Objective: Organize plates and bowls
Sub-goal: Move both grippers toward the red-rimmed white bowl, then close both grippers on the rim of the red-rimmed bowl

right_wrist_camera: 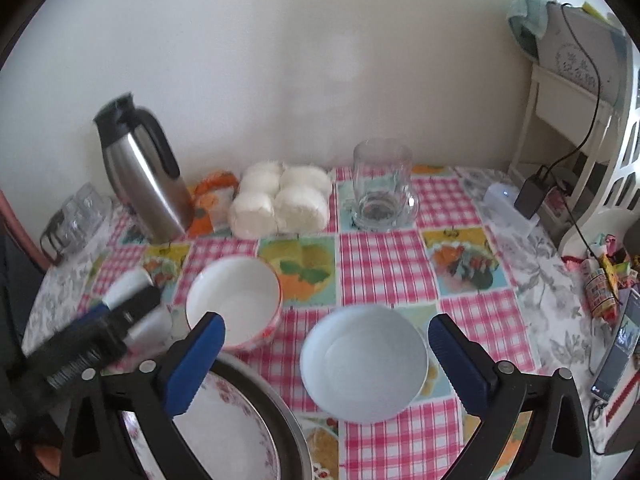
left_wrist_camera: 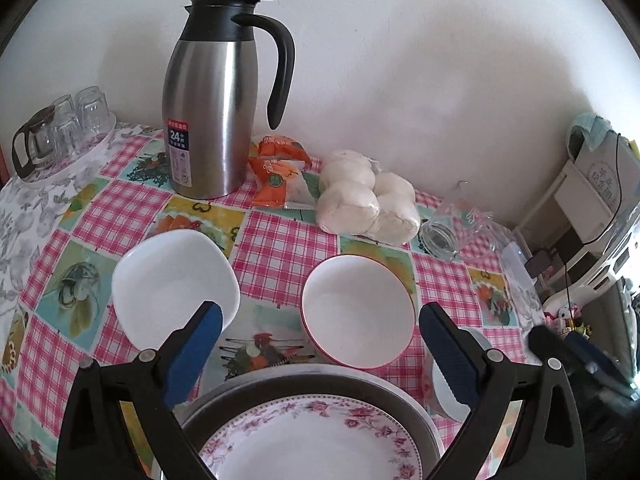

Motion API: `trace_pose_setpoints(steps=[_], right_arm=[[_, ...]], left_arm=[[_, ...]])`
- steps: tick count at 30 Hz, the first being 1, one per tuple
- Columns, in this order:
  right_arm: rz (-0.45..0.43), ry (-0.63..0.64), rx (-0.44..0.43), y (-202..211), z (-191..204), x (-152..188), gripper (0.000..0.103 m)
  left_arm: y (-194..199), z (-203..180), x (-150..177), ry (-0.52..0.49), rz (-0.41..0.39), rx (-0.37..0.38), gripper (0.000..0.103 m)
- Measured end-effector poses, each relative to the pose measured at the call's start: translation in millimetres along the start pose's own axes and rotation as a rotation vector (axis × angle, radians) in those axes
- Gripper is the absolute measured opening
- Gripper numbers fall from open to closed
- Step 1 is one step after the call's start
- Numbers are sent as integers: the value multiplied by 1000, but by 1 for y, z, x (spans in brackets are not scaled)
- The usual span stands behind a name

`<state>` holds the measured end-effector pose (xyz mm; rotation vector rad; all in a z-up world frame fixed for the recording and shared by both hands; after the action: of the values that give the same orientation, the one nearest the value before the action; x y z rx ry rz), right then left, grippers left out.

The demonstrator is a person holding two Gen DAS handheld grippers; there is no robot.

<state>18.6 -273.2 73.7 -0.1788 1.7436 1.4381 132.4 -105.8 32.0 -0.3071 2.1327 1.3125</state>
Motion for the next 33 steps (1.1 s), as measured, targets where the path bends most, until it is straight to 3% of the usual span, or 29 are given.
trace_pose_setpoints(steps=[4,9,18,21,23,31,33], right_arm=[[-6,-101,-4,-6,-2,-7,103],[63,-224,22,-34,-8,-4,103],[109,-229,3,-73,4,11,102],[121,-198,7,-83,10,12,94],[132,-178,6,-88,14,13,81],[177,-140,-32,-105,25,21,56],[186,-128,-40,-107,28,22,51]], left_arm=[[-2,7,-7,5,-4,-39,99],[-9,22,-13,46,11,-49,99],[-31,26,-21,58,55,-67,99],[-38,26,-21,61,68,-75,99],[-42,26,-21,60,76,-80,99],[-57,17,-18,42,120,-73,97],[-60,14,-16,33,130,-68,86]])
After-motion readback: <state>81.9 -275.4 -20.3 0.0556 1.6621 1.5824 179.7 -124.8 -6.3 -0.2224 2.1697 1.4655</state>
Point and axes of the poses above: each gripper's, at about its wrist camera, not at the fingertips, and y roughly against the way its jaws point, z to its left, x to its underside, the point moved 1 cm from there along -y, roughly the way its jaws point, and after that the axes turned 4 degrees about x, right-handed, at the moved point
